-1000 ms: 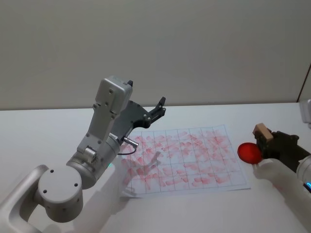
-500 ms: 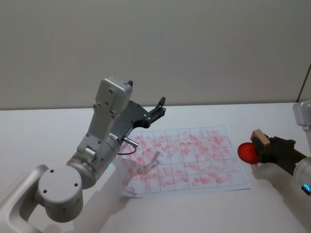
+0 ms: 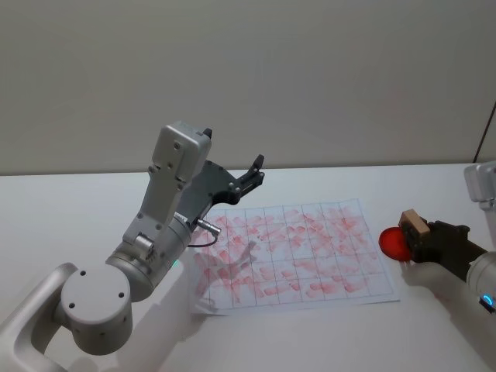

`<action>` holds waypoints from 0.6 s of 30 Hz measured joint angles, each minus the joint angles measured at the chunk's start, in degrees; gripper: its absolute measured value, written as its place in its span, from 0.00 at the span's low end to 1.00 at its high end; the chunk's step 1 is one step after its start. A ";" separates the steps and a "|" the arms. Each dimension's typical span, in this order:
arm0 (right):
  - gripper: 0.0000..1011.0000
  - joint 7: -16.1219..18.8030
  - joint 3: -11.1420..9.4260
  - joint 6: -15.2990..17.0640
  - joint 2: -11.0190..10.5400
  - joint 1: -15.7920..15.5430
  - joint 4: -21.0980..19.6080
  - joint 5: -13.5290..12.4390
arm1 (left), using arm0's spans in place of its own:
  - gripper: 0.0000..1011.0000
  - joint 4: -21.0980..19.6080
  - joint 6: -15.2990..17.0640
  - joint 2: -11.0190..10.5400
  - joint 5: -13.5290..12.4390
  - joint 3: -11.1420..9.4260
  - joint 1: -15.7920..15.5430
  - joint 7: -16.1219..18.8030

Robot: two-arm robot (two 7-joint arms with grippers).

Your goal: Use the one hand to pick up the stamp and affix it onto the A4 paper.

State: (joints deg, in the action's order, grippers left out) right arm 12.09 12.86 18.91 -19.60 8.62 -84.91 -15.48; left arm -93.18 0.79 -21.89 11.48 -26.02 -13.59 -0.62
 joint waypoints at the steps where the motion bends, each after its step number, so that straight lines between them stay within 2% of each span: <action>1: 0.22 0.01 0.00 0.02 0.00 0.01 0.01 0.01 | 0.99 0.00 0.00 0.00 0.00 0.00 0.00 0.00; 18: 0.22 0.11 -0.03 0.25 0.09 0.10 0.19 0.16 | 0.99 0.00 0.00 0.00 0.00 0.00 0.00 0.00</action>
State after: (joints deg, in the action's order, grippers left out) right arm 12.20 12.83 19.16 -19.51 8.72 -84.72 -15.32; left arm -93.18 0.79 -21.89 11.48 -26.02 -13.59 -0.62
